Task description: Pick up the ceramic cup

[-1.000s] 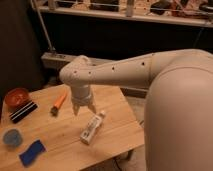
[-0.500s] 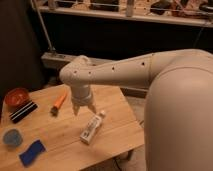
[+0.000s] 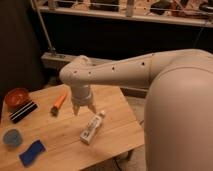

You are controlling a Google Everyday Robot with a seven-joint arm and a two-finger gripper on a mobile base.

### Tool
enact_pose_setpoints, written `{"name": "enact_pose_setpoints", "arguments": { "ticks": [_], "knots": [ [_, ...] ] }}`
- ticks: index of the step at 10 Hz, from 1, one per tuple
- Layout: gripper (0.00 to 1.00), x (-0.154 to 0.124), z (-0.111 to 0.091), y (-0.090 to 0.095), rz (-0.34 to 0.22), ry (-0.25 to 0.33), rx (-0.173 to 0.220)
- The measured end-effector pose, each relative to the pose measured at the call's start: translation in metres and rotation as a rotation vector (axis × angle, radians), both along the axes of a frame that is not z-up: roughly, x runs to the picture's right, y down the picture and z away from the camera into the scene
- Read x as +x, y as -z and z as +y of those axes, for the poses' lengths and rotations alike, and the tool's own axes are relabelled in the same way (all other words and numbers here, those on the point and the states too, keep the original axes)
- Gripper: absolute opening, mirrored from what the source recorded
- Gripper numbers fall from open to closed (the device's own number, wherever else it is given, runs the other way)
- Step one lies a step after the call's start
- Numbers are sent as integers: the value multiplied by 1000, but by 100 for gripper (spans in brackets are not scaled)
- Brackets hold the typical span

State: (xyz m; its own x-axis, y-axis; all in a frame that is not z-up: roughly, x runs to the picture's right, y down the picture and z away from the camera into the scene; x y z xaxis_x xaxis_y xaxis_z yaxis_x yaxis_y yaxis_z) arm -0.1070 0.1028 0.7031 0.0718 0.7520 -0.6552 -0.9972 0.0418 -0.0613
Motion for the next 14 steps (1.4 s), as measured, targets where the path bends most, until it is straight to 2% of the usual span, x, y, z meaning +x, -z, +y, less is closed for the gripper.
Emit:
{"name": "enact_pose_setpoints", "arguments": {
  "ticks": [2,3,5,6,7,9,12,14],
  "knots": [
    [65,-7,-5,2,-4,22,23],
    [65,-32,-9,9,-31,68,57],
    [65,-74,-6,22,-72,154,93],
    [65,-108,3,31,-106,217,110],
    [65,-126,11,36,-123,255,115],
    [65,-181,42,47,-191,347,110],
    [65,-250,74,51,-317,400,98],
    [65,-283,83,47,-388,400,101]
  ]
}}
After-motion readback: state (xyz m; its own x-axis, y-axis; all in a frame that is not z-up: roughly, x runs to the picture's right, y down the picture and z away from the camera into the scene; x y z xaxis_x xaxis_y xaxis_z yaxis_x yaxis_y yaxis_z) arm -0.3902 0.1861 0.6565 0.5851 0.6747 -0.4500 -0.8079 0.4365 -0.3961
